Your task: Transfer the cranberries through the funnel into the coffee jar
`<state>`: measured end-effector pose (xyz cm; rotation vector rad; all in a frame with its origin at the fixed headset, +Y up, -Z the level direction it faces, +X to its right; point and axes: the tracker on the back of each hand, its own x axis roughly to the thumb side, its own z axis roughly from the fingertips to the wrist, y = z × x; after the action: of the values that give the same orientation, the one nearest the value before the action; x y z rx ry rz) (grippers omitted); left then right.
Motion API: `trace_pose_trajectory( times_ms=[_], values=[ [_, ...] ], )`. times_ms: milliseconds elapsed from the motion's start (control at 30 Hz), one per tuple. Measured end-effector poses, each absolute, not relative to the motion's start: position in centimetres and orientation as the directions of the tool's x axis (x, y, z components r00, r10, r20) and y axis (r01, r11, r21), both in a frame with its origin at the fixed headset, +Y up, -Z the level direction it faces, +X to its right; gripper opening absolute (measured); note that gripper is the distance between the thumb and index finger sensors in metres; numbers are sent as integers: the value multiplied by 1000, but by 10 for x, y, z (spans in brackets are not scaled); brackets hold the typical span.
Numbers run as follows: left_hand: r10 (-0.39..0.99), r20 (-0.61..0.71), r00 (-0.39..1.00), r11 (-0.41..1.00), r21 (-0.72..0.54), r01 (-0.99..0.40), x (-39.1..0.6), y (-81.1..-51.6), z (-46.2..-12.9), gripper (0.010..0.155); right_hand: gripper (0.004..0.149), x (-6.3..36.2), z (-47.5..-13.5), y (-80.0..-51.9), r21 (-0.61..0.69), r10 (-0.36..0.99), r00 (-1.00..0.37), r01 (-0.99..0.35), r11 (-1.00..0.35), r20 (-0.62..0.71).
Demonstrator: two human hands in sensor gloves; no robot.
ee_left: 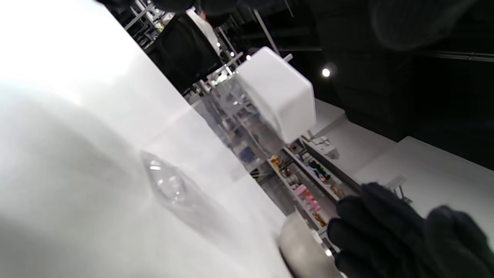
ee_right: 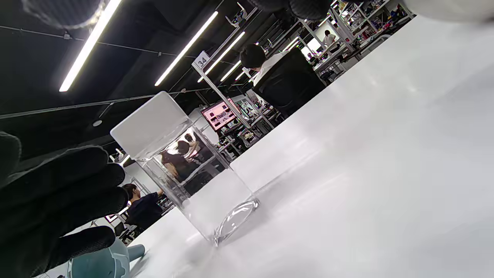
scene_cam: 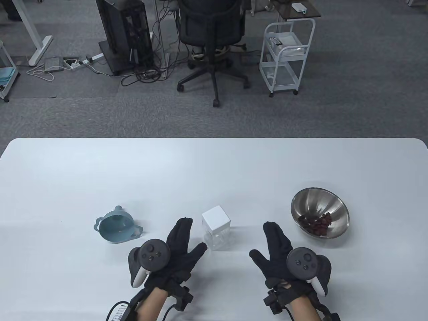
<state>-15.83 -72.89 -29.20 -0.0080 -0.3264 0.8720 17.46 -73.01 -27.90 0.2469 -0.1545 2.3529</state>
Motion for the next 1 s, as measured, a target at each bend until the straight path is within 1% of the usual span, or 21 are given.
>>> trace_pose_trajectory(
  times_ms=[267, 467, 533, 733, 867, 1000],
  values=[
    [754, 275, 597, 645, -135, -752, -160, -729, -293, 92, 91, 174, -279, -731, -39, 682, -702, -703, -711, 206],
    [751, 273, 601, 647, -128, -751, -162, -729, -293, 92, 94, 165, -283, -734, -59, 672, -721, -688, -723, 168],
    [755, 270, 598, 644, -127, -755, -163, -729, -293, 92, 96, 156, -287, -733, -64, 660, -735, -674, -736, 153],
    [760, 266, 594, 638, -130, -759, -164, -729, -294, 92, 104, 116, -306, -736, -3, 592, -799, -596, -803, 108],
    [765, 265, 587, 632, -128, -765, -165, -729, -294, 92, 109, 91, -319, -746, 18, 632, -771, -633, -774, 75],
    [767, 267, 583, 628, -126, -768, -165, -729, -294, 92, 116, 75, -328, -754, -44, 675, -736, -677, -734, 52]
  ],
)
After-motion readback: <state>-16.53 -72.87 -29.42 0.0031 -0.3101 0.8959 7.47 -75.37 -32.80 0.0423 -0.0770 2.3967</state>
